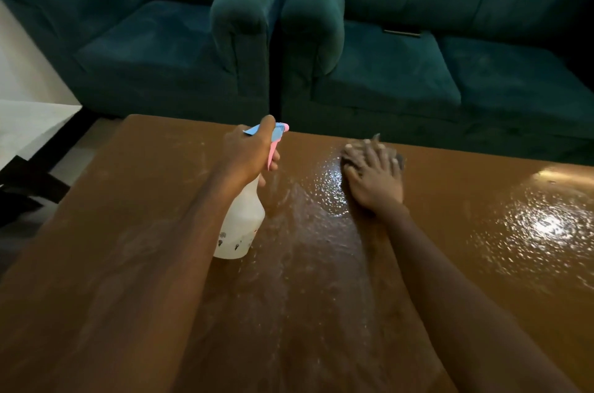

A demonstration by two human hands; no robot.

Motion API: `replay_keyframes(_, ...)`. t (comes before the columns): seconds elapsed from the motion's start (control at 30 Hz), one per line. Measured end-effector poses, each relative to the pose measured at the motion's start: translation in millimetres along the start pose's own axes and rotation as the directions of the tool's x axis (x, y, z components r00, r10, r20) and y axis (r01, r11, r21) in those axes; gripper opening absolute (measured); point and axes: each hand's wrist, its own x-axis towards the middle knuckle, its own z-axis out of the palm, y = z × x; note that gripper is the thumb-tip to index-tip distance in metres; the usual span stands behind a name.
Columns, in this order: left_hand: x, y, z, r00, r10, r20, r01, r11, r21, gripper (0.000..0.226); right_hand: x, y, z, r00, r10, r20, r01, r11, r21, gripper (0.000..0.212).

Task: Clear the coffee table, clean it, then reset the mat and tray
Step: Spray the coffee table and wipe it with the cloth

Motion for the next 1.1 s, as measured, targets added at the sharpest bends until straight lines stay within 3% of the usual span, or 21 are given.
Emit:
replay_keyframes(0.1, -2, 2, 5, 1.000, 0.001, 0.030, -0.003, 0.998, 0.058, 0.055, -31, -9, 6, 0.970, -0.240, 0.032, 0.240, 0.971, 0.005, 0.050)
replay_keyframes(0.17, -5, 4, 11, 1.000, 0.008, 0.030, -0.011, 0.996, 0.089, 0.054, -45, 10, 7, 0.955, -0.295, 0.025, 0.294, 0.955, 0.044, 0.049)
replay_keyframes(0.37, -38, 9, 25, 0.997, 0.075, -0.019, -0.068, 0.964, 0.258, 0.050, -66, 62, 7, 0.999, -0.041, -0.035, 0.042, 0.999, 0.019, 0.053)
replay_keyframes(0.5, -69, 8, 25, 0.998, 0.048, -0.029, -0.038, 0.957, 0.286, 0.053, -88, 66, 7, 0.999, -0.046, -0.016, 0.046, 0.998, 0.047, 0.053)
replay_keyframes(0.77, -131, 8, 63, 0.994, -0.074, 0.080, 0.038, 0.922, 0.385, 0.048, -120, 84, 1, 0.997, -0.074, 0.001, 0.074, 0.995, 0.070, 0.053)
replay_keyframes(1.1, -153, 6, 76, 0.985, -0.109, 0.133, 0.045, 0.910, 0.412, 0.044, -162, 94, 6, 0.998, 0.057, -0.012, -0.055, 0.990, 0.127, 0.053)
